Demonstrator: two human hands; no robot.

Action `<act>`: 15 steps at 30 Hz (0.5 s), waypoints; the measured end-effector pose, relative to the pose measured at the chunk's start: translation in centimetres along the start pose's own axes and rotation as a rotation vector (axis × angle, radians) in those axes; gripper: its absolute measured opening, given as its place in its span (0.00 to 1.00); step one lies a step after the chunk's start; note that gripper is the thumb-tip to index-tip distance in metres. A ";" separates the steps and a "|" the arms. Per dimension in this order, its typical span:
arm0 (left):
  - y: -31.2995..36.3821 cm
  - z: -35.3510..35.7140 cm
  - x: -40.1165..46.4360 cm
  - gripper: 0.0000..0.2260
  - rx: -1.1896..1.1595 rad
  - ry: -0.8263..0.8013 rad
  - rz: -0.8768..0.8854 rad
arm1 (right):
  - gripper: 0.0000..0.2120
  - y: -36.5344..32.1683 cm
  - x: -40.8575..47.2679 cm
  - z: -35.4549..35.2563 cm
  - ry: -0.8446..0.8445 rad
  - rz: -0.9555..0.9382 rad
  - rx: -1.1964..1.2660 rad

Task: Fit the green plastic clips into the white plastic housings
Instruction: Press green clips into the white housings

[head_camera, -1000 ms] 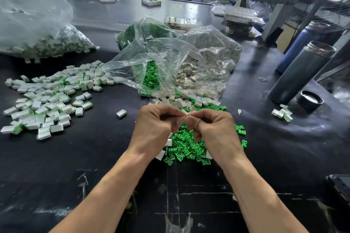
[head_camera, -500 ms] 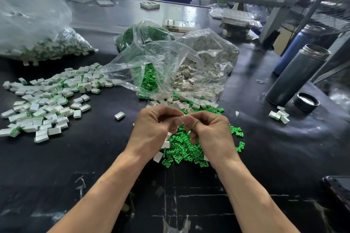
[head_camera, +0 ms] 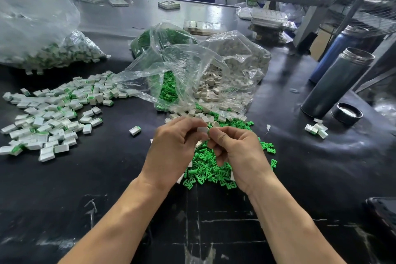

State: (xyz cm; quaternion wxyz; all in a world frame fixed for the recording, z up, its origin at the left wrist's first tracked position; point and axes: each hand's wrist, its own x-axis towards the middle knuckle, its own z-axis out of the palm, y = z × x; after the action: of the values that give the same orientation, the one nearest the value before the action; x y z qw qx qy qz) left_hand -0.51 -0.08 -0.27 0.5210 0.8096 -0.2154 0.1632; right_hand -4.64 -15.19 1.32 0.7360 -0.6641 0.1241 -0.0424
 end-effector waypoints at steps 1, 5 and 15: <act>0.1 0.1 -0.1 0.09 0.018 0.018 0.018 | 0.07 0.1 -0.1 0.1 0.004 0.008 0.031; 0.4 0.5 -0.4 0.09 0.053 0.071 0.066 | 0.07 0.2 -0.3 0.5 0.003 0.040 0.135; 0.9 0.6 0.0 0.11 -0.200 -0.031 -0.083 | 0.07 -0.4 0.4 -0.8 0.021 -0.069 -0.052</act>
State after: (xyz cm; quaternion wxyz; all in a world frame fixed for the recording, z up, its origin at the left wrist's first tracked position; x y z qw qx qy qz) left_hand -0.97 -1.02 0.20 0.6020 0.7643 -0.2049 0.1068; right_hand -4.36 -16.06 1.56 0.7154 -0.6863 0.1098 -0.0714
